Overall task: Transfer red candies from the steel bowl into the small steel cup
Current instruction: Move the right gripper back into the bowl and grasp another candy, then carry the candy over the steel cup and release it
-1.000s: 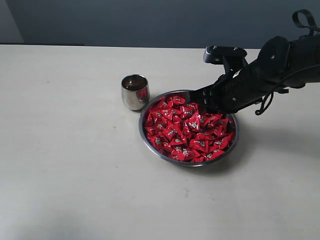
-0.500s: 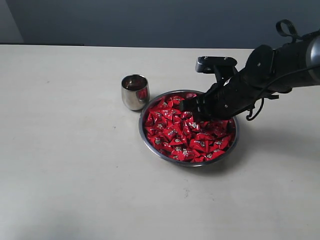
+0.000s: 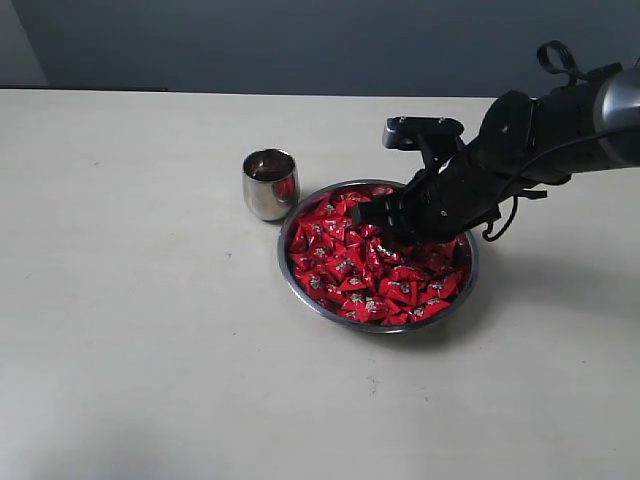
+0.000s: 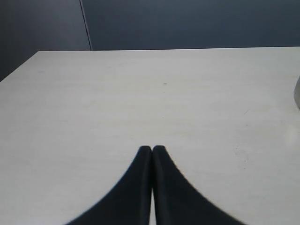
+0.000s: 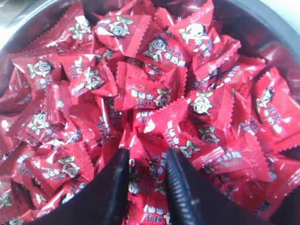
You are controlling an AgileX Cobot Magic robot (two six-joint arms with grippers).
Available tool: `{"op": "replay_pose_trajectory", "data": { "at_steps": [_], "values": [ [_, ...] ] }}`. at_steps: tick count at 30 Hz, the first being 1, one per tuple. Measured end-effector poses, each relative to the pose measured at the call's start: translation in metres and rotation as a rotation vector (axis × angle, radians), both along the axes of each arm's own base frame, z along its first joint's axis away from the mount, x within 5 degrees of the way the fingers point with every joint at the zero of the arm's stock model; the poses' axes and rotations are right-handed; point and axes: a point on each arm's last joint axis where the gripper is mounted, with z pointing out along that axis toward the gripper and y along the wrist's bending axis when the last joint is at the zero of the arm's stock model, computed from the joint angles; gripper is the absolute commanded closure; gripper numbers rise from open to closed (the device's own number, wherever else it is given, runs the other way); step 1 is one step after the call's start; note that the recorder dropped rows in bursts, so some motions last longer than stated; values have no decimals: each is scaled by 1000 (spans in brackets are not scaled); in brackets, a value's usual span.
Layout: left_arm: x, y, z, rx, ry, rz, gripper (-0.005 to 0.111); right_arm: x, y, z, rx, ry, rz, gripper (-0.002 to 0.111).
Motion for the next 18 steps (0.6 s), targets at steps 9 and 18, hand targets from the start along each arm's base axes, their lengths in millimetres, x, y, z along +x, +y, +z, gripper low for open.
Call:
{"op": "replay_pose_trajectory", "data": {
  "at_steps": [9, 18],
  "values": [
    [0, 0, 0, 0, 0, 0, 106, 0, 0, 0, 0, 0, 0, 109],
    [0, 0, 0, 0, 0, 0, 106, -2, -2, 24, 21, -65, 17, 109]
  ]
}}
